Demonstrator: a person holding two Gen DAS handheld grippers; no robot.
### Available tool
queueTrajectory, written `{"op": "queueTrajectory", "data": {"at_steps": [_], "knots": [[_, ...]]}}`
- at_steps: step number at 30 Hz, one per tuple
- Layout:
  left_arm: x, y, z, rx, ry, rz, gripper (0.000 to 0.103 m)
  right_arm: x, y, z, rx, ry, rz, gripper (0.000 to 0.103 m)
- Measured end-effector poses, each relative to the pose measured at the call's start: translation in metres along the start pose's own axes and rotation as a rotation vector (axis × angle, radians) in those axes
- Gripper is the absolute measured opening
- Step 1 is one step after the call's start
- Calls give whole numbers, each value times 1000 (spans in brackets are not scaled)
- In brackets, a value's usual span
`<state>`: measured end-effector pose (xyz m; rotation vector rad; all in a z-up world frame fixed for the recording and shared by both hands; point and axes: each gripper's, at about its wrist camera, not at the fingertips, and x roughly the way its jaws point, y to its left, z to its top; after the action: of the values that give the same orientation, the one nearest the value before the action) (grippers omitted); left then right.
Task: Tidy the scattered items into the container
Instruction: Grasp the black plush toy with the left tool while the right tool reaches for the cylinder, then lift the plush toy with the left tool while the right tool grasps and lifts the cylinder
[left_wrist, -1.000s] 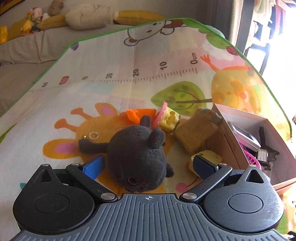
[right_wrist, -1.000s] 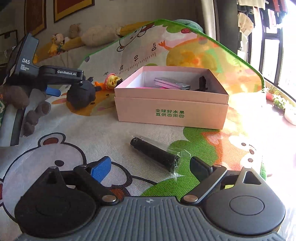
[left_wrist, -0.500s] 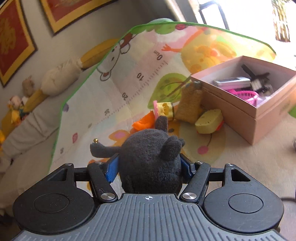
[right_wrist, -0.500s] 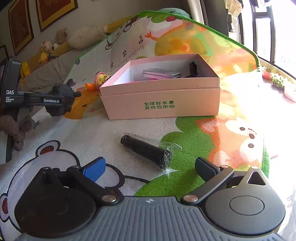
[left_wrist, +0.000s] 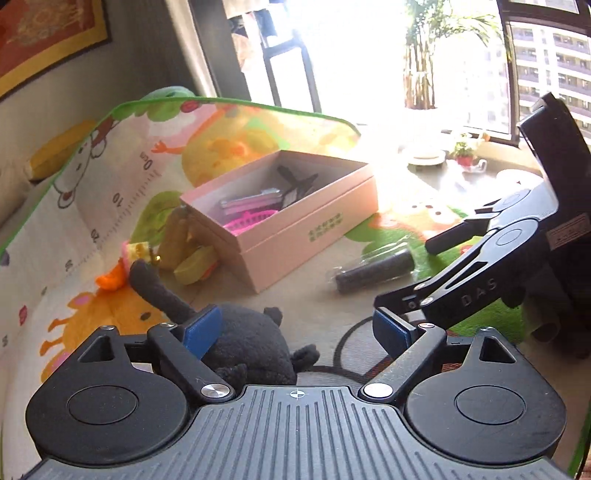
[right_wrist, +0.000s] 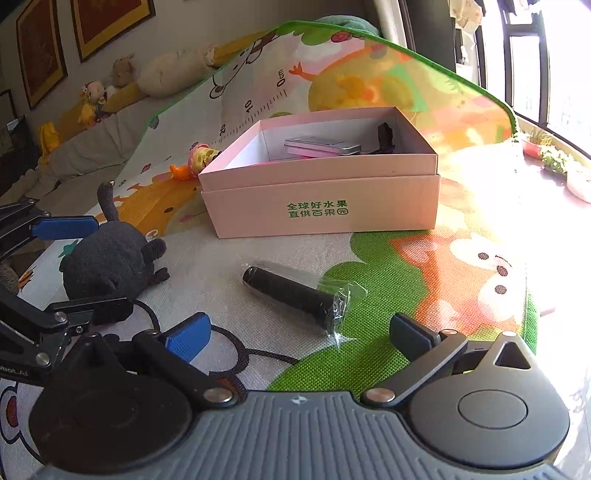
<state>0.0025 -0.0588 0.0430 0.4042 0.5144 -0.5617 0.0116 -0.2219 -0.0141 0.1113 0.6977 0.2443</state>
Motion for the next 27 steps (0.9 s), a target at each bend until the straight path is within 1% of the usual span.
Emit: {"op": "queueTrajectory", "data": {"at_steps": [1, 3, 7, 11, 14, 16, 18, 19, 21, 22, 24, 27], "knots": [[-1, -5, 0, 9, -4, -15, 93, 0, 0, 0, 2, -1, 1, 103], [-1, -12, -2, 22, -5, -16, 93, -1, -1, 0, 6, -3, 1, 103], [-6, -20, -3, 10, -14, -64, 94, -8, -7, 3, 36, -28, 7, 103], [-7, -29, -7, 19, -18, -109, 96, -27, -1, 21, -30, -73, 52, 103], [-11, -33, -9, 19, -24, -109, 97, -38, 5, 35, -79, -116, 44, 103], [-18, -30, -10, -5, -36, -91, 97, -41, 7, 38, -100, -136, 9, 103], [-29, -22, -12, -44, -57, -60, 98, -42, 4, 37, -94, -132, -20, 103], [-34, -18, -13, -65, -67, -40, 99, -41, 3, 36, -83, -124, -27, 103], [-39, -8, -17, -110, -80, 23, 101, -36, -1, 30, -72, -94, -34, 103], [-38, -3, -20, -133, -74, 53, 102, -34, -1, 27, -79, -79, -42, 103], [-32, 9, -26, -197, -30, 112, 102, -26, 3, 18, -130, -38, -80, 103], [-23, 24, -36, -301, 20, 157, 102, -13, 6, 11, -236, 34, -145, 103]]}}
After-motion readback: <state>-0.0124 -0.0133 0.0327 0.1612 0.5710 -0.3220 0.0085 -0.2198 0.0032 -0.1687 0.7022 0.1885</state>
